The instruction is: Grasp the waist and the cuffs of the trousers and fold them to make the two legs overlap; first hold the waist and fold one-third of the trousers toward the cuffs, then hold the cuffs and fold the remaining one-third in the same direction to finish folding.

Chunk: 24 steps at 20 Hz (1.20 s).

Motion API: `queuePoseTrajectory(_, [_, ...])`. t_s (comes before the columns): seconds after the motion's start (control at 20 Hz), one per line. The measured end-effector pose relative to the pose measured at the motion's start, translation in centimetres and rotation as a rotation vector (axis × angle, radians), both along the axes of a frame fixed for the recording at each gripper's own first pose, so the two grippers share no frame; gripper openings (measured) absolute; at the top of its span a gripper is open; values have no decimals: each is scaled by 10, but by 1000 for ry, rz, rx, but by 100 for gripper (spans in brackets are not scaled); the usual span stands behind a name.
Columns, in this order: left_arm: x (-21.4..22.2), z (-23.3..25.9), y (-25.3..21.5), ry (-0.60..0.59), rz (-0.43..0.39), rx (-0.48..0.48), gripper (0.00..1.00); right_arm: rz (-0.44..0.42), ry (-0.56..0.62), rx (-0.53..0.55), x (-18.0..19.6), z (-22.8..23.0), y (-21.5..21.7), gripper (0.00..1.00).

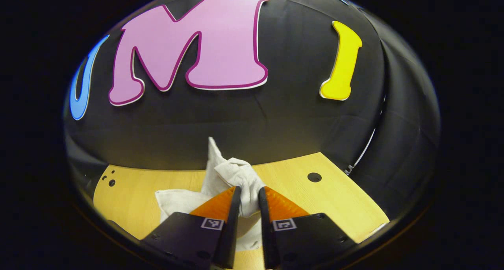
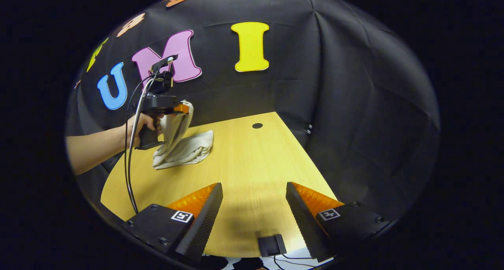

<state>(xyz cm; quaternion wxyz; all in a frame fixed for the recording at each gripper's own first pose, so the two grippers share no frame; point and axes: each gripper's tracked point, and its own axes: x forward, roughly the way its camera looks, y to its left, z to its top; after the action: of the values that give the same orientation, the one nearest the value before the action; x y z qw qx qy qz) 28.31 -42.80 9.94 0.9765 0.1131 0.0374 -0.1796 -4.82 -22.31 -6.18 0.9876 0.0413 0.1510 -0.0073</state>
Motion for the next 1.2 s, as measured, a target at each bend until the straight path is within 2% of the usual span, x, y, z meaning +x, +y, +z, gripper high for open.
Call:
queuePoseTrajectory(0.1, [-12, 1, -2, 3, -25, -38, 50, 14, -2, 12, -1, 2, 6, 99])
queuePoseTrajectory(0.2, [-29, 13, 12, -35, -31, -60, 77, 21, -15, 22, 1, 7, 10, 99])
queuePoseTrajectory(0.25, [-39, 21, 22, -61, -25, -65, 93, 22, -25, 21, 1, 11, 12, 99])
queuePoseTrajectory(0.3, [-50, 28, 34, -86, -15, -72, 97, 23, -37, 19, 1, 15, 13, 99])
queuePoseTrajectory(0.5, [-116, 45, 96, -139, 21, -139, 98, 29, -94, 3, 2, 36, 29, 99])
queuePoseTrajectory(0.65, [-171, 44, 155, -149, 58, -201, 97, 40, -128, -6, -13, 47, 49, 99])
queuePoseTrajectory(0.8, [-225, 31, 220, -151, 125, -240, 96, 49, -149, -31, -34, 55, 72, 99])
queuePoseTrajectory(0.9, [-257, 25, 271, -196, 216, -255, 96, 32, -187, -45, -51, 61, 83, 99])
queuePoseTrajectory(0.95, [-272, 21, 293, -214, 258, -270, 96, 29, -202, -47, -59, 59, 90, 99])
queuePoseTrajectory(1.05, [-304, 5, 320, -221, 284, -288, 96, 46, -193, -75, -79, 45, 105, 99])
queuePoseTrajectory(1.2, [-336, -28, 350, -209, 295, -240, 96, 57, -177, -100, -112, 21, 120, 99])
